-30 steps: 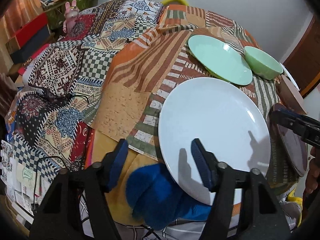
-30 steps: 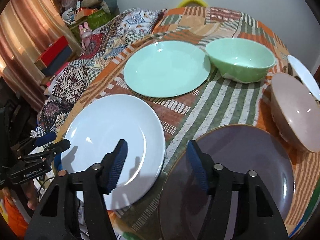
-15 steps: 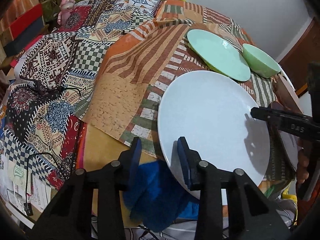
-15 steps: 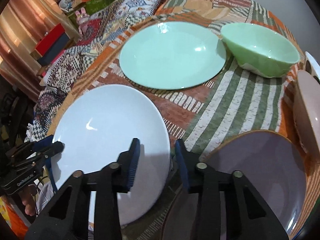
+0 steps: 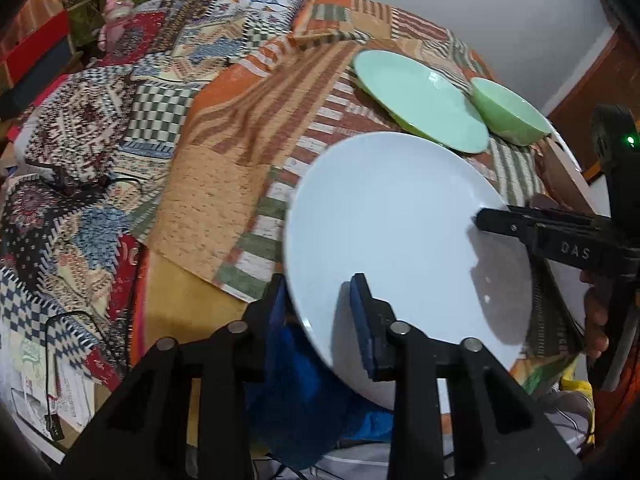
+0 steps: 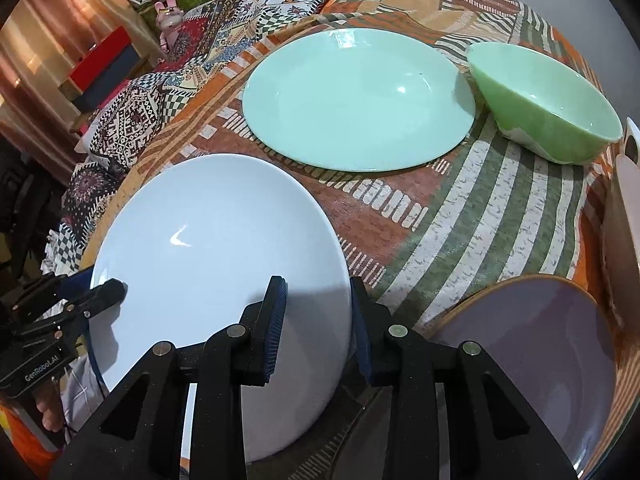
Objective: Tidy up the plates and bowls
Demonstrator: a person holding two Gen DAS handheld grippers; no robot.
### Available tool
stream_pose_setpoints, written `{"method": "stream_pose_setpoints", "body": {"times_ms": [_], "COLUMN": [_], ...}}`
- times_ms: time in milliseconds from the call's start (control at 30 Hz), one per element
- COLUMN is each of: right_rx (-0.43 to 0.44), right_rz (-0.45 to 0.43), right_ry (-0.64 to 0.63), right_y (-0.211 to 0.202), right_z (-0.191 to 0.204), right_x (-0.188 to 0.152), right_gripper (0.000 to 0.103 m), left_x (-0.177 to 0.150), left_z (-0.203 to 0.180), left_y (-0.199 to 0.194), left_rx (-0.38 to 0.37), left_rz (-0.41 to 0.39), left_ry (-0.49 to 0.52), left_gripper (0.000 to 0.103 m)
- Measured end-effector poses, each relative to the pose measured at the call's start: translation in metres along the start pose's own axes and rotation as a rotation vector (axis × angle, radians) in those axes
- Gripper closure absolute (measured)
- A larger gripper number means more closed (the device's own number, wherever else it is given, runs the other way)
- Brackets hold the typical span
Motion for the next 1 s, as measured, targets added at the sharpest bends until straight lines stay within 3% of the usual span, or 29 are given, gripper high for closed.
{"method": "stream_pose_setpoints", "body": {"times_ms": [367,600,1000], "right_rx": [0.023,0.036,0.051], "right_rz": [-0.008,-0.046,-0.159], "right_ry": [0.051,0.061,0.077], "right_y": [-0.012,-0.026,-0.067], "right_z": [0.001,0.002,-0.003], "right_x": [-0.006,-0.005,0.001], "right_gripper": [0.075,0.075,0.075], "left_x": [0.005,0.017,0.036], "left_z": [-0.001,-0.005,-0.03], "left_y": [-0.01,-0.029,-0.065], "left_rx": [0.015,0.02,0.018], "left_rz": [-0.016,-0.073,-0.162], "left_ry": [-0.058,-0.076,-0.027], "left_gripper": [0.073,0.073,0.073]}}
Point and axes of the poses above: each gripper's, at about its wrist camera, not at the fingertips, and y roughly the way its jaws point, z to its left, x to its top, the point moved 6 cm from there along y, roughly the way its jaws point, and after that the axes turned 3 degrees about -z, right-handed, at the moved point
